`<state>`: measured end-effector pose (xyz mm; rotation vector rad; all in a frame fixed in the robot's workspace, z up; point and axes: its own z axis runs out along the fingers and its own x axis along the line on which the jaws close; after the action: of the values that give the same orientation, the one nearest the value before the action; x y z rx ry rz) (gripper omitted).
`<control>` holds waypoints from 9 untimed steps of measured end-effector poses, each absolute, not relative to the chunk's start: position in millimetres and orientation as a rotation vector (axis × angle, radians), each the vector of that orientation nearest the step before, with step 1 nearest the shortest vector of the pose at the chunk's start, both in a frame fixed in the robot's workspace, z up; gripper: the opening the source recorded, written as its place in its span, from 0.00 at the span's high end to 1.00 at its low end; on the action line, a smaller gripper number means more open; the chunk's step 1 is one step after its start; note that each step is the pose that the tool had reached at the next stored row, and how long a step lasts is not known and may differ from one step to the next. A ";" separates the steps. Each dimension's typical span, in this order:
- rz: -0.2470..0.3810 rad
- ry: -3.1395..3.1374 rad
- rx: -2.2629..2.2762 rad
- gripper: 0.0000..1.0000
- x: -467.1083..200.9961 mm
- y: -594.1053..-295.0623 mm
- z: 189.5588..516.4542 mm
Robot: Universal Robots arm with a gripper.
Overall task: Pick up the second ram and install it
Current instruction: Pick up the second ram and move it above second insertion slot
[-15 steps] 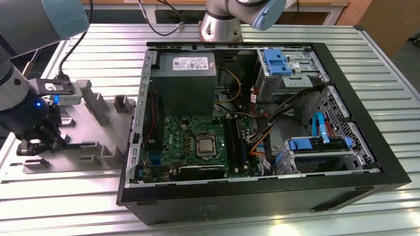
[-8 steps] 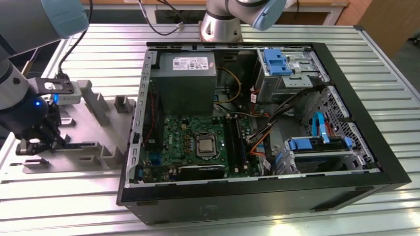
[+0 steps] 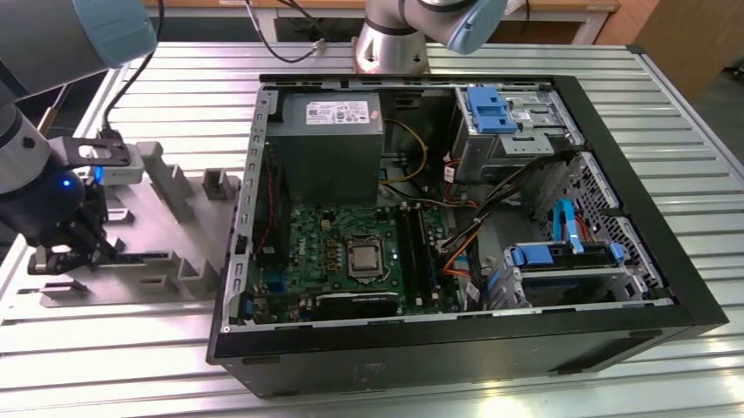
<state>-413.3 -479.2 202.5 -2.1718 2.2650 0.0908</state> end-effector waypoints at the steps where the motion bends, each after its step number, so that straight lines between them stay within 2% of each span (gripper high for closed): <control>1: 0.092 2.265 -2.171 0.88 -413.3 -479.2 203.2; 9: 0.096 2.262 -2.169 0.88 -413.2 -479.2 214.1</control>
<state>-413.2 -479.2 214.1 -2.1691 2.2620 0.0965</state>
